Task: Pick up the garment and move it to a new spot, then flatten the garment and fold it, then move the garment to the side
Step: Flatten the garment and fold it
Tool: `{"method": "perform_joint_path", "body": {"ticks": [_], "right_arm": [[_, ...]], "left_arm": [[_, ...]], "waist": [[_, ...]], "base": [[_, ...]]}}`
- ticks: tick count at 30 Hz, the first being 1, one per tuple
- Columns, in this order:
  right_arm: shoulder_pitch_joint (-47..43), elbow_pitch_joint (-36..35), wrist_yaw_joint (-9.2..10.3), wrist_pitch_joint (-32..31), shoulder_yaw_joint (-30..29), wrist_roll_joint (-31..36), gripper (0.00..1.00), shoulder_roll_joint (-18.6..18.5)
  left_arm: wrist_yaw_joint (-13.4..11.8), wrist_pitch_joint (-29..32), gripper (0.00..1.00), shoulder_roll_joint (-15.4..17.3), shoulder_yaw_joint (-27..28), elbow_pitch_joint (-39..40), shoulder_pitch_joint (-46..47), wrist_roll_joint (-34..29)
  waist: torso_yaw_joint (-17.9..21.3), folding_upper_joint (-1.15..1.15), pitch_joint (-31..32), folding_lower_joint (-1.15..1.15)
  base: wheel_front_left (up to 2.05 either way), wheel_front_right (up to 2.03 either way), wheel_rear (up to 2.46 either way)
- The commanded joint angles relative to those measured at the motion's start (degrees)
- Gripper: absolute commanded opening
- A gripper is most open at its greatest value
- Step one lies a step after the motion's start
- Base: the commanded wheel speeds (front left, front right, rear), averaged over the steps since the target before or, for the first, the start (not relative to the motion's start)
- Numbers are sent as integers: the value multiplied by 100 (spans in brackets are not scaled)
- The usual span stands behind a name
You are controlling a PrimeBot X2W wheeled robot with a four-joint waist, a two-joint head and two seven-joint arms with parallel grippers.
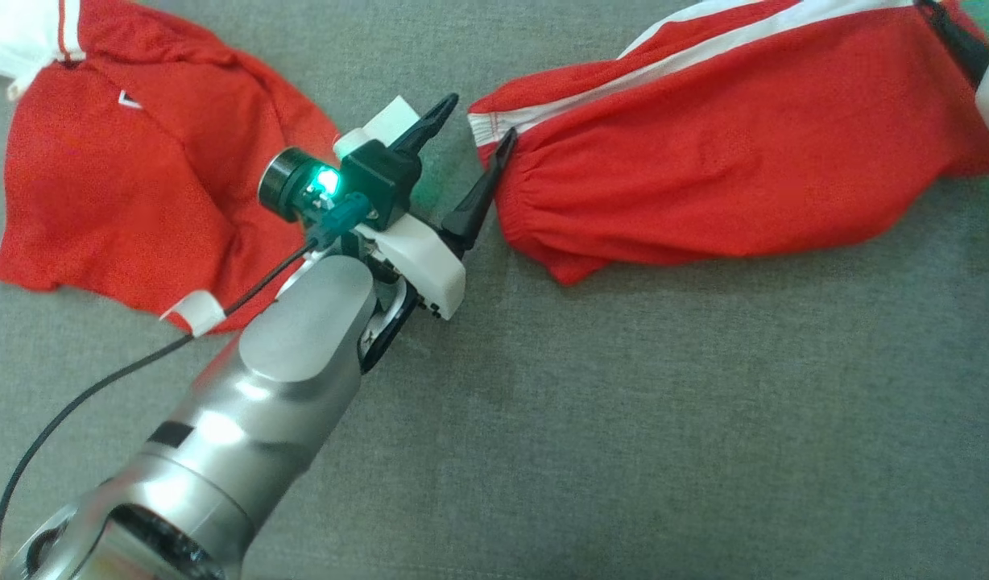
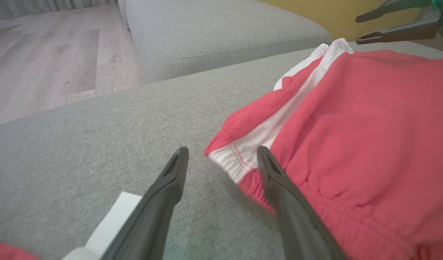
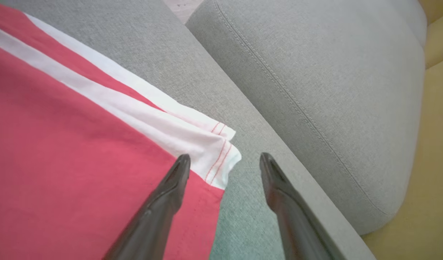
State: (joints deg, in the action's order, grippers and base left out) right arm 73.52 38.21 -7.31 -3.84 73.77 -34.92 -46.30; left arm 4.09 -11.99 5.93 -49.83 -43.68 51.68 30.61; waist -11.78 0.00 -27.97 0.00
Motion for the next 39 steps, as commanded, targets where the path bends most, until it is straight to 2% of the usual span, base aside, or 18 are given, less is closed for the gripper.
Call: {"method": "perform_joint_path", "body": {"ticks": [1, 6, 10, 16, 22, 26, 30, 34, 39], "right_arm": [[87, 145, -18, 141, -44, -98, 100, -46], [22, 933, -18, 729, -422, -606, 100, 369], [-186, 1541, -18, 1412, -966, -992, 100, 829], [-616, 1905, -18, 1869, -1756, -1193, 100, 1443], [-1521, 1144, -18, 1882, -3526, -805, 100, 1889], [-2621, 429, -18, 1882, -4778, -168, 100, 2471], [-3770, -334, -18, 1883, -5774, 714, 100, 3197], [-4810, -947, -18, 1883, -6415, 1477, 100, 3915], [-5590, -1286, -18, 1883, -6665, 1987, 100, 4223]], "left_arm": [[-16, -79, 100, 107, 161, 61, 226, -22], [-132, -223, 100, 196, 338, 42, 157, 24], [-293, -288, 100, 291, 721, 275, -53, 180], [-567, -298, 100, 471, 1618, 1326, -797, 161], [-584, -299, 100, 452, 2482, 2353, -1895, -125], [-490, -300, 100, 330, 2960, 2746, -2646, -342], [-352, -300, 100, 147, 3294, 2947, -3250, -572], [-186, -300, 100, 0, 3491, 3060, -3678, -886], [-74, -300, 100, -154, 3642, 3037, -4021, -1023]], "waist": [[63, 0, 98, 0], [234, 0, 425, 0], [405, 0, 786, 0], [650, 0, 1337, 0], [866, 0, 1811, 0], [1012, 0, 2085, 0], [1113, 0, 2250, 0], [1154, 0, 2325, 0], [1188, 0, 2376, 0]], "base": [[0, 0, 0], [0, 0, 0], [0, 0, 0], [0, 0, 0], [0, 0, 0], [0, 0, 0], [0, 0, 0], [0, 0, 0], [0, 0, 0]]}}
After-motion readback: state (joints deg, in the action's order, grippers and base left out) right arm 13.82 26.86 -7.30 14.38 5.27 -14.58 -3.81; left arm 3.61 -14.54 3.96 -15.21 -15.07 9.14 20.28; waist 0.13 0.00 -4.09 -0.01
